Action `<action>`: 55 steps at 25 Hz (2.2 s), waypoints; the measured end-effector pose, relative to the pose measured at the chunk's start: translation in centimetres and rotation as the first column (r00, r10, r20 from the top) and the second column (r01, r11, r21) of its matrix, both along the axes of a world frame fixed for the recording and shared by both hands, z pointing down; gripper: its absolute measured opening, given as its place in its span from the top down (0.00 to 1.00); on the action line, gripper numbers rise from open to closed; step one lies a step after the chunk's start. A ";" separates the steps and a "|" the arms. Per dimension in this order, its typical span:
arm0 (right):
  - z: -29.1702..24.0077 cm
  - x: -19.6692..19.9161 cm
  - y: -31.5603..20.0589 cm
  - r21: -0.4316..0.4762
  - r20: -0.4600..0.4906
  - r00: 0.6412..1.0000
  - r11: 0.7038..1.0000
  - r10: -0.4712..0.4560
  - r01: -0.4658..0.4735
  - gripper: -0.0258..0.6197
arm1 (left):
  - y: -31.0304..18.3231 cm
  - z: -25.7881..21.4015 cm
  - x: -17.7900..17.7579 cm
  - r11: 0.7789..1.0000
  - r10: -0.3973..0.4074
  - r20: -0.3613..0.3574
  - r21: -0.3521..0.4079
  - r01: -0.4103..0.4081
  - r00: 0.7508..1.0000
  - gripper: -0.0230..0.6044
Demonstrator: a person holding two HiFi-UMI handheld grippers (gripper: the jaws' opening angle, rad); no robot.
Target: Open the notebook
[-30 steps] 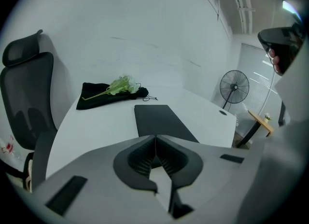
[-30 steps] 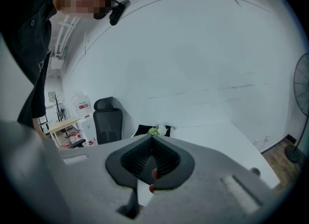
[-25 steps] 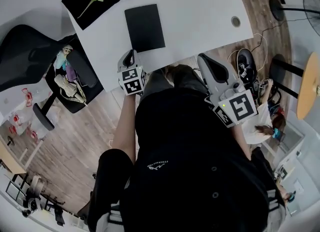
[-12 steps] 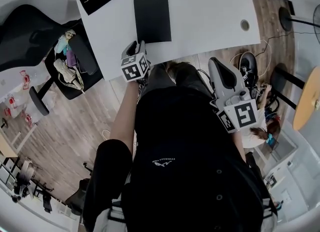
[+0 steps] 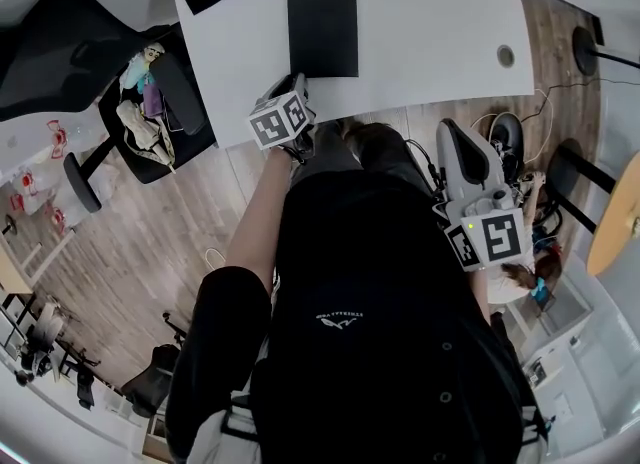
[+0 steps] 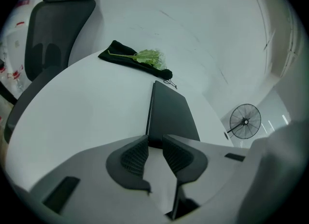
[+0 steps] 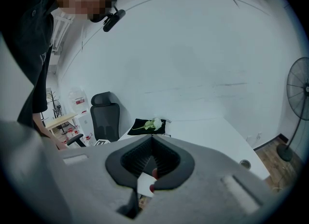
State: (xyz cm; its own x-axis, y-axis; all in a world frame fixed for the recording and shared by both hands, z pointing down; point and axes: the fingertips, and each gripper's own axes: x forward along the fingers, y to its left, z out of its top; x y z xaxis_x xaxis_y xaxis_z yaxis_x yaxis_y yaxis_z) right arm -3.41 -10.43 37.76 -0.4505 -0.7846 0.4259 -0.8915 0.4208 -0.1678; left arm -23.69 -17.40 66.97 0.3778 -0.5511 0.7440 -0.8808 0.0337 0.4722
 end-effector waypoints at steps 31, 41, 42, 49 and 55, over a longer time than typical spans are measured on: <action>0.5 0.8 1.3 0.008 0.039 0.996 0.997 -0.080 0.080 0.95 | 0.3 -5.4 0.4 0.991 -0.067 -0.033 0.114 0.071 0.997 0.94; 0.3 3.6 1.4 0.007 0.060 0.991 0.993 -0.121 0.120 0.95 | 0.2 -8.1 1.7 0.985 -0.037 0.056 0.172 0.027 0.998 0.95; 0.3 4.0 1.5 0.007 0.066 0.991 0.993 -0.119 0.118 0.95 | 0.2 -8.5 2.1 0.983 -0.035 0.061 0.180 0.024 0.998 0.95; 0.4 6.0 1.9 -0.005 0.089 0.989 0.993 -0.116 0.117 0.95 | 0.6 -10.5 3.7 0.976 -0.013 0.104 0.216 -0.010 0.995 0.95; 0.3 7.6 2.0 0.008 0.087 0.988 0.992 -0.129 0.129 0.95 | 0.7 -11.9 5.5 0.967 -0.021 0.123 0.255 -0.011 0.992 0.95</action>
